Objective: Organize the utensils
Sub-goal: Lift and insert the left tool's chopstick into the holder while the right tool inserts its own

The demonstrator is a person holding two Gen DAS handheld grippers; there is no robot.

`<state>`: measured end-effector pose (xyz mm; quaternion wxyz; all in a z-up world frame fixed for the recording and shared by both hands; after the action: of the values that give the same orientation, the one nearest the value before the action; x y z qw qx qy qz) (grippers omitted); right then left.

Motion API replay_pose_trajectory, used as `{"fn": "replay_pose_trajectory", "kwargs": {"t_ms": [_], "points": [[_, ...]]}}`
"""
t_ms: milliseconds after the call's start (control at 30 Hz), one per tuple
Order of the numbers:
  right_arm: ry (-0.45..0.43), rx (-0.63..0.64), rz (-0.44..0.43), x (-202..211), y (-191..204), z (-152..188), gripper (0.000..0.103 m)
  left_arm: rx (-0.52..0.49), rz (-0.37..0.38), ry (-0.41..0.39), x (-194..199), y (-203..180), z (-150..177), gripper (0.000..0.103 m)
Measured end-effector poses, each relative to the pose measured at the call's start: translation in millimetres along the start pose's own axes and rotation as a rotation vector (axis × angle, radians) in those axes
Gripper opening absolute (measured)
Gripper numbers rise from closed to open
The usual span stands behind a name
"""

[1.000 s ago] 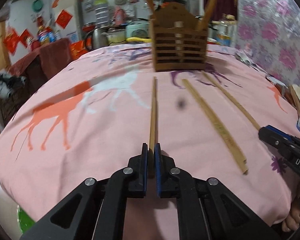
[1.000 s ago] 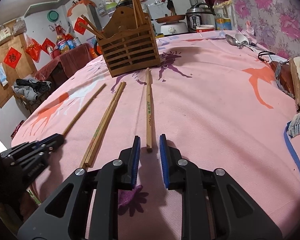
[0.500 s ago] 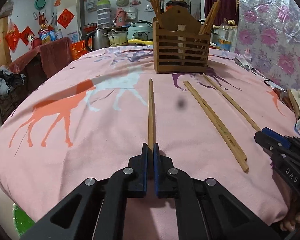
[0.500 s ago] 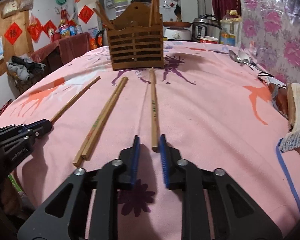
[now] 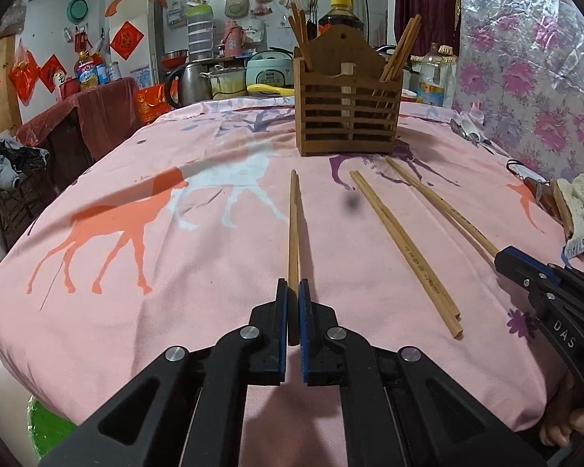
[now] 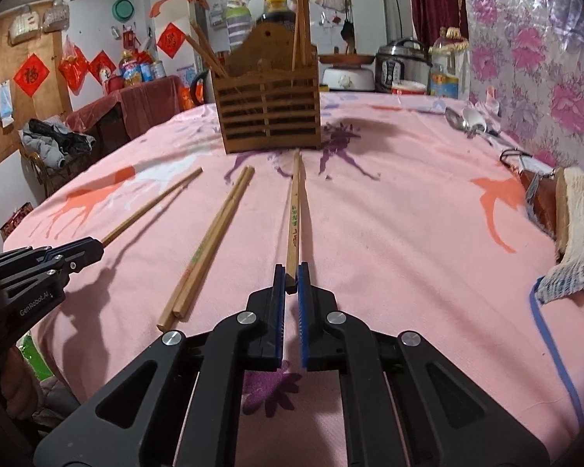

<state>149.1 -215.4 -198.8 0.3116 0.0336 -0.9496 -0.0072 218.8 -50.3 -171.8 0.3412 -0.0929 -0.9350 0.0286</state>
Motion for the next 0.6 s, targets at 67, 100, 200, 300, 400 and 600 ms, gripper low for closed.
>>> {"fn": "replay_pose_trajectory", "kwargs": {"t_ms": [67,100,200,300,400,600], "points": [[-0.021,0.004,0.003,6,-1,-4,0.007,0.006,0.003,-0.005,4,1,-3,0.006],[-0.029,0.002,0.001,8,-1,-7,0.007,0.009,0.004,-0.008,6,1,-4,0.006],[-0.068,-0.002,0.0,20,-3,-17,0.007,0.023,0.011,-0.025,15,2,-10,0.006],[-0.108,-0.013,-0.001,32,-7,-27,0.007,0.032,0.017,-0.049,27,3,-19,0.006],[-0.149,-0.031,-0.005,46,-12,-39,0.006,0.039,0.022,-0.077,41,3,-29,0.006],[-0.223,-0.056,-0.015,74,-19,-59,0.006,0.055,0.039,-0.132,73,3,-47,0.006]]}}
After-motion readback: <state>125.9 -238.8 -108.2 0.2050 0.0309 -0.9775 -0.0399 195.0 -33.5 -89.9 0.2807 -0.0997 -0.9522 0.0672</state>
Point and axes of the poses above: each gripper's, at about its wrist camera, not at the fingertips, and x roughly against the way its jaws point, y to its left, z to its underside, the point moved 9 cm from there along -x, roughly the way its jaws point, and after that the axes turned 9 degrees about x, right-handed, at the moved point
